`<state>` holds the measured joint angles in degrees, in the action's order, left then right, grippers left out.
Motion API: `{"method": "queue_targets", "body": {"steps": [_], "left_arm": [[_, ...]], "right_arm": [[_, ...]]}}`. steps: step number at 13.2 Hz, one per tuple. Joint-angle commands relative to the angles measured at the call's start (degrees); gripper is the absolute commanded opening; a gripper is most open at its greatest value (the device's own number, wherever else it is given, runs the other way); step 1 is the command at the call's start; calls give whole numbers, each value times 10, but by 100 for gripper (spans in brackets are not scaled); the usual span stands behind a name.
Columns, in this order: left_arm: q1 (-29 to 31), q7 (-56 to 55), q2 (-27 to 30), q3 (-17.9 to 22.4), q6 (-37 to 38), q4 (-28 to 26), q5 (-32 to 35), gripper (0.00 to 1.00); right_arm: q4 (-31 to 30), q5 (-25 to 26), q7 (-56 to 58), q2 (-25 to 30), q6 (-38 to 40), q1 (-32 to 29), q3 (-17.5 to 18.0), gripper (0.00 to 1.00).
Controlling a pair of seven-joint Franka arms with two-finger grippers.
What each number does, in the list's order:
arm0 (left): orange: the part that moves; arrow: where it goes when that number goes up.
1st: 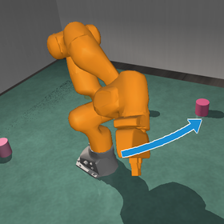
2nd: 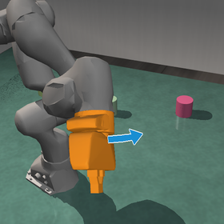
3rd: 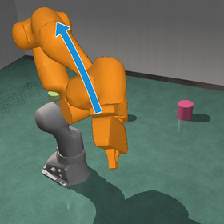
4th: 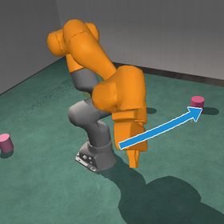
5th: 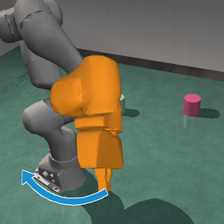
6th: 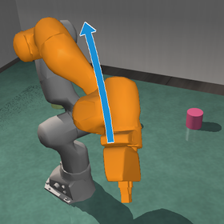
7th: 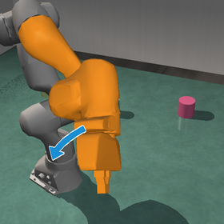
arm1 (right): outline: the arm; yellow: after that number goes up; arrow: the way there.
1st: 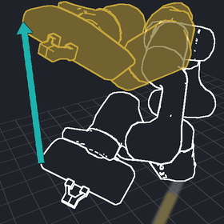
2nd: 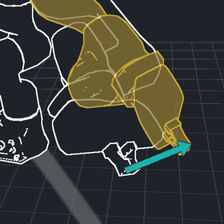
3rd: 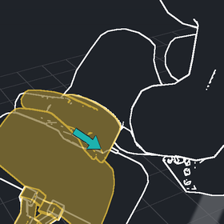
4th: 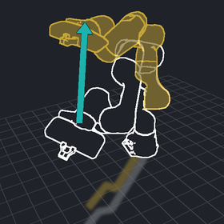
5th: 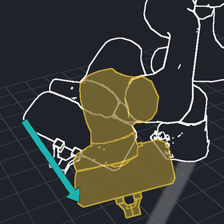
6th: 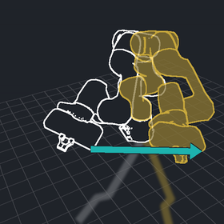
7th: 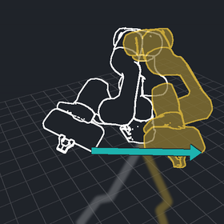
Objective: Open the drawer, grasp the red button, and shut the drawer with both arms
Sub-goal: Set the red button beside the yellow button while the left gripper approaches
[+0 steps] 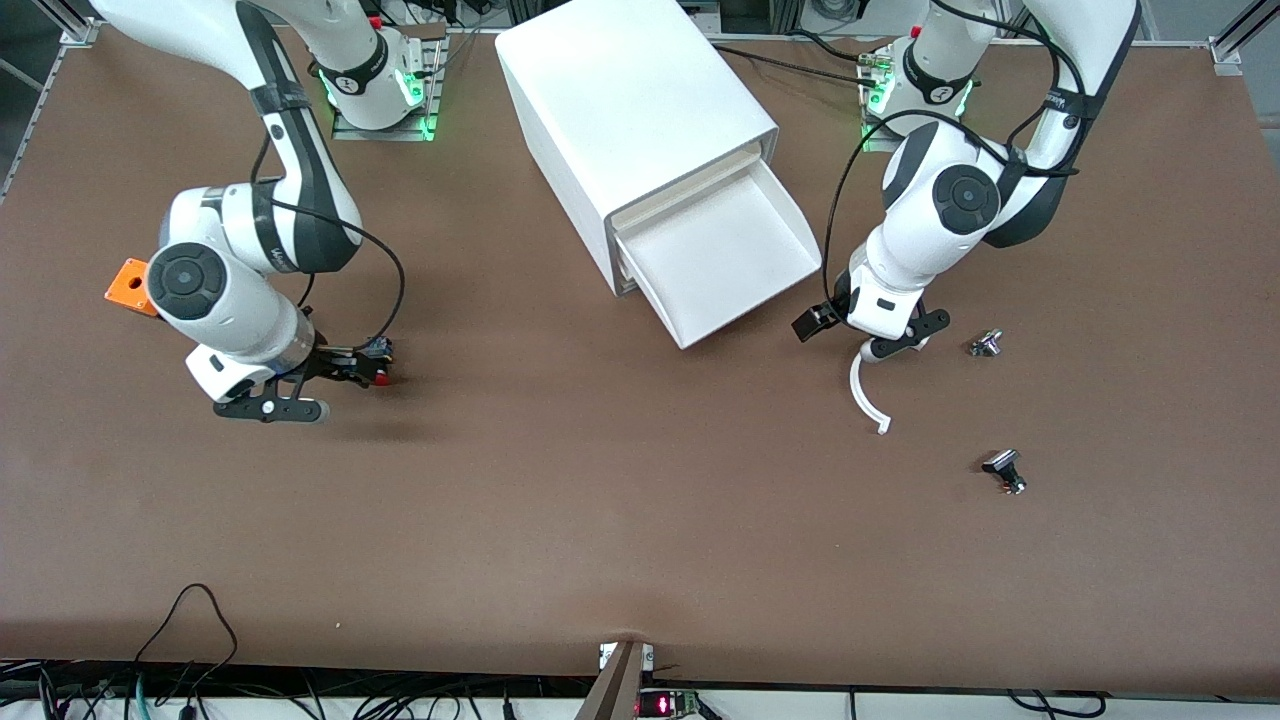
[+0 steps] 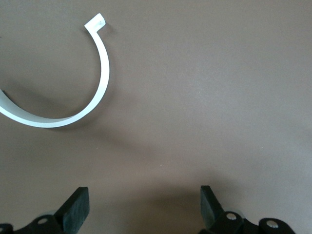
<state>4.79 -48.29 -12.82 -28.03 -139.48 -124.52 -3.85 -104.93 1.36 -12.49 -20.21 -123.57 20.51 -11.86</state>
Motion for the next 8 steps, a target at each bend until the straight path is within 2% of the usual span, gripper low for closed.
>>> {"method": "queue_targets", "body": {"steps": [1, 5, 8], "left_arm": [[-14, -26, -20, -2, -29, 1, 18, 100], [-46, -53, -34, -4, -29, -2, 10, 100], [-56, -66, -31, -16, -26, -13, 10, 100]], "right_arm": [[24, -5, 0, 19, 31, -20, 6, 100], [47, -6, 8, 46, 53, -65, 11, 100], [114, -4, 10, 54, 152, -120, 45, 100]]}}
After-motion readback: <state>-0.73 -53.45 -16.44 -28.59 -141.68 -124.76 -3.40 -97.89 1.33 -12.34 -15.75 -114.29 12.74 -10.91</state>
